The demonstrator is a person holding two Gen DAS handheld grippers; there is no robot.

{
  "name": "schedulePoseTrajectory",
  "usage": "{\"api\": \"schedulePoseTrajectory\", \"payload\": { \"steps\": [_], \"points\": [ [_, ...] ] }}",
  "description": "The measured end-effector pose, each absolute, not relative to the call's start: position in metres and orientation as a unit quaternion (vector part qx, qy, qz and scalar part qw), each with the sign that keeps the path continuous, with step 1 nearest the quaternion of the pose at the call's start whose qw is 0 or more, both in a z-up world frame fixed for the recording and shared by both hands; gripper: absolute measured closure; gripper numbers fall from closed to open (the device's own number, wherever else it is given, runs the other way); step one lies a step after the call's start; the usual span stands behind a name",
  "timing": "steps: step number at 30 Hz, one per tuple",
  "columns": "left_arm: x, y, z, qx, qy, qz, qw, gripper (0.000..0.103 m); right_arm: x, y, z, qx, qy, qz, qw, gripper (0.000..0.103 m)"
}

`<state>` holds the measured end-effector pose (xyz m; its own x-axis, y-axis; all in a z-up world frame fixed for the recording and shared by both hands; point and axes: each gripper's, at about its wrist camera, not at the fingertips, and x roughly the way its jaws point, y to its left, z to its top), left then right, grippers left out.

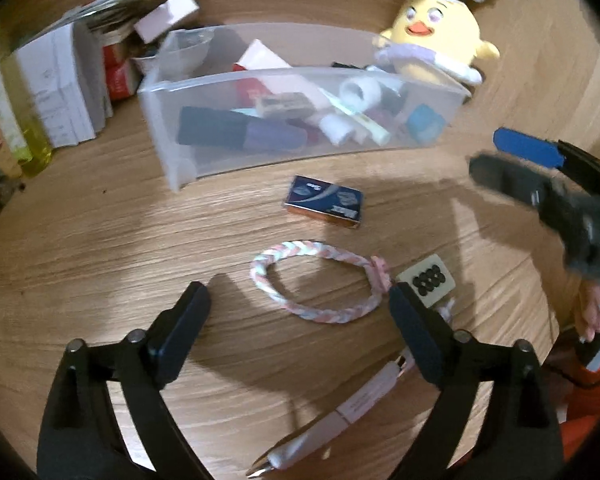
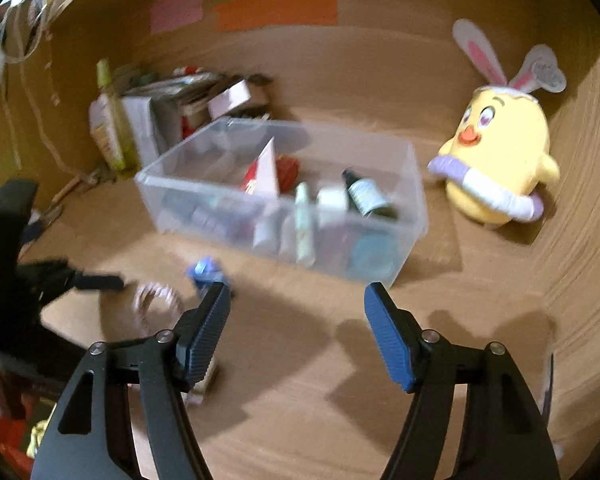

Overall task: Organize objects
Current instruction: 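Grasp the braided bracelet with the left tool while the right tool grasps the white tile, then carry the bracelet and white tile into the clear box and open both tools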

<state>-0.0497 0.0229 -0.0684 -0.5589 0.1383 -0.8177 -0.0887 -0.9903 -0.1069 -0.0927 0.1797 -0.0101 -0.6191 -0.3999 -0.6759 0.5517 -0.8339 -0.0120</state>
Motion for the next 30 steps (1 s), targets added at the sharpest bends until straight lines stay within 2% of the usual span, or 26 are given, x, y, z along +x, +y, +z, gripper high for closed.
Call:
{"api": "schedulePoseTrajectory", "payload": {
  "steps": [7,10,12,16,21,22,24,26,30],
  "points": [
    [-0.057,0.034,-0.072,-0.474,0.016,0.879,0.059,0.011,-0.076,0.187,-0.025,0.371,0.108,-0.880,0.275,0.037],
    [-0.058,0.036,-0.071,-0.465,0.028,0.883,0.065,0.026,-0.073,0.184,-0.029,0.378,0.105,-0.875,0.283,0.037],
    [-0.057,0.036,-0.069,-0.462,0.030,0.884,0.068,0.041,-0.071,0.179,-0.032,0.384,0.103,-0.870,0.293,0.037],
    [-0.057,0.030,-0.067,-0.456,0.026,0.887,0.066,0.055,-0.066,0.165,-0.040,0.397,0.109,-0.855,0.315,0.037],
    [-0.062,0.014,-0.066,-0.454,-0.001,0.889,0.057,0.083,-0.066,0.151,-0.052,0.412,0.113,-0.846,0.320,0.037],
    [-0.063,0.010,-0.066,-0.454,-0.009,0.889,0.055,0.086,-0.066,0.149,-0.054,0.414,0.114,-0.845,0.319,0.038],
    [-0.063,0.005,-0.067,-0.453,-0.022,0.889,0.055,0.093,-0.065,0.146,-0.056,0.412,0.120,-0.847,0.314,0.048],
    [-0.062,0.001,-0.067,-0.452,-0.035,0.890,0.054,0.093,-0.066,0.144,-0.058,0.418,0.121,-0.843,0.317,0.065],
    [-0.060,-0.004,-0.064,-0.438,-0.045,0.897,0.041,0.094,-0.068,0.145,-0.058,0.414,0.123,-0.848,0.307,0.065]
  ]
}}
